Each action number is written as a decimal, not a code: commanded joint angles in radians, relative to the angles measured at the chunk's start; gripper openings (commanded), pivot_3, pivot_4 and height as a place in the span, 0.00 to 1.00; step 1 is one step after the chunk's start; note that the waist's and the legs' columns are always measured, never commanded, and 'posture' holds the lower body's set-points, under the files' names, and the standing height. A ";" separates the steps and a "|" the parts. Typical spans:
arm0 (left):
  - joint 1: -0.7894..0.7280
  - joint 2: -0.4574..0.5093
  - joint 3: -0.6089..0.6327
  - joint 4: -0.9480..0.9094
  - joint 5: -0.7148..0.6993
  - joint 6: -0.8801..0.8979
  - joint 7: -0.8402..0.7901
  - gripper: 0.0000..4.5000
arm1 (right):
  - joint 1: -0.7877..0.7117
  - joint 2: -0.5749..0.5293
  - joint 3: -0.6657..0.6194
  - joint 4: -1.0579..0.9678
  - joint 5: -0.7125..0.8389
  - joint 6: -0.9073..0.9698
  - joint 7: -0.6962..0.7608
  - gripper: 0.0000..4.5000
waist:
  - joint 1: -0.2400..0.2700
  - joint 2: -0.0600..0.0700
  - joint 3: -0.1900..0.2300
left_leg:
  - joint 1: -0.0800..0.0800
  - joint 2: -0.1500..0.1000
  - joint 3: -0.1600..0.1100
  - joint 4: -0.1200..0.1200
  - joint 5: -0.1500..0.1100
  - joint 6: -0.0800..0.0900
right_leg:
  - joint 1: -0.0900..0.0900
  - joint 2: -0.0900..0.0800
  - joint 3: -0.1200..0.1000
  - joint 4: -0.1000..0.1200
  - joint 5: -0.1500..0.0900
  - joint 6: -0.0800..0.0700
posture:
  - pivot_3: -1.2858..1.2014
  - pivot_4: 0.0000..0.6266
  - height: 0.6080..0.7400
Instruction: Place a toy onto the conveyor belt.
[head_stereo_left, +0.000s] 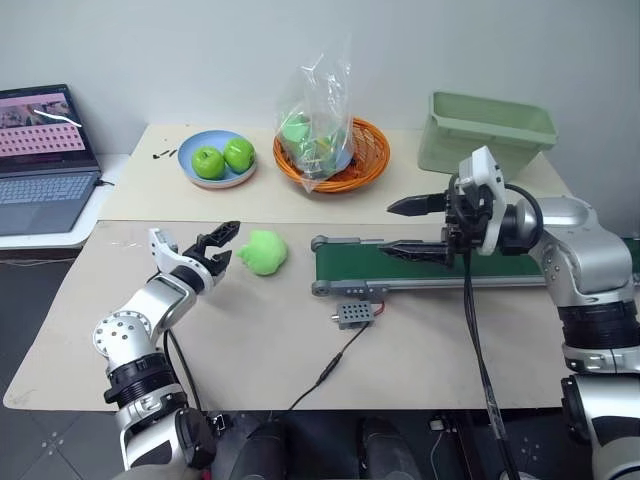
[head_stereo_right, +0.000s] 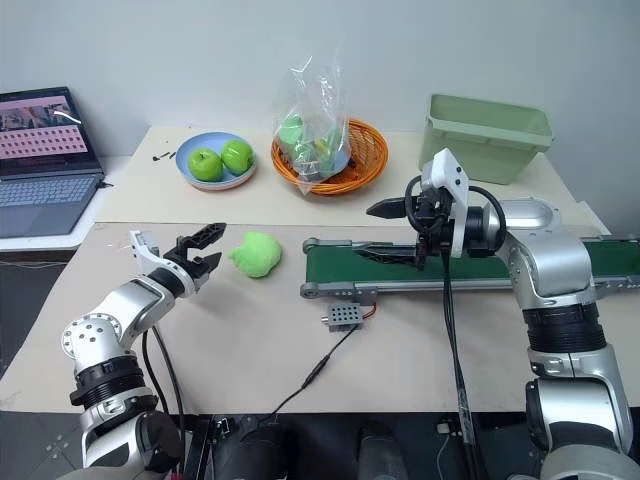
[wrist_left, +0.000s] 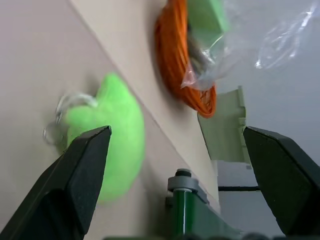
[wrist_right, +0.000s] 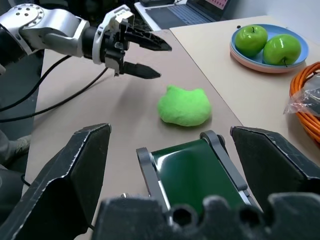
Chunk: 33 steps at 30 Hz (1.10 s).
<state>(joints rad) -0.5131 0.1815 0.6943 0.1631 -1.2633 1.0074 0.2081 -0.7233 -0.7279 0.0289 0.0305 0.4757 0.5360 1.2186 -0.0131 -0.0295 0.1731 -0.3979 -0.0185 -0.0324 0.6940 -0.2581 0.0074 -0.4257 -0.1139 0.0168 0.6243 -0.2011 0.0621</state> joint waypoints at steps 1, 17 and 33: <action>-0.010 0.009 0.017 -0.021 -0.046 -0.029 0.037 1.00 | 0.002 -0.019 -0.033 -0.034 0.007 -0.011 -0.003 1.00 | -0.001 0.000 0.000 | 0.000 0.000 0.000 0.000 0.000 0.000 | 0.000 0.000 0.000 0.000 0.000 0.000 | 0.52 0.24 1.00; 0.015 -0.033 -0.008 0.088 -0.069 -0.103 0.127 1.00 | 0.010 -0.032 -0.032 -0.037 -0.008 -0.014 -0.012 1.00 | 0.002 0.000 0.000 | 0.000 0.000 0.001 0.000 0.000 0.000 | 0.001 0.000 0.000 -0.001 0.000 0.000 | 0.52 0.24 1.00; -0.086 0.023 -0.100 0.303 0.090 -0.148 -0.020 1.00 | 0.030 -0.052 -0.045 -0.072 -0.005 0.002 -0.031 1.00 | 0.001 0.000 0.000 | 0.000 -0.001 0.005 0.000 0.000 0.000 | 0.001 0.000 0.000 -0.001 0.000 0.000 | 0.52 0.24 1.00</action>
<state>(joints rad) -0.5715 0.1924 0.6069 0.4430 -1.1980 0.8732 0.2239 -0.6896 -0.7616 0.0245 -0.0013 0.4551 0.5362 1.1935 -0.0122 -0.0296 0.1730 -0.3976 -0.0190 -0.0276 0.6939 -0.2580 0.0073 -0.4250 -0.1135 0.0167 0.6233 -0.2011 0.0621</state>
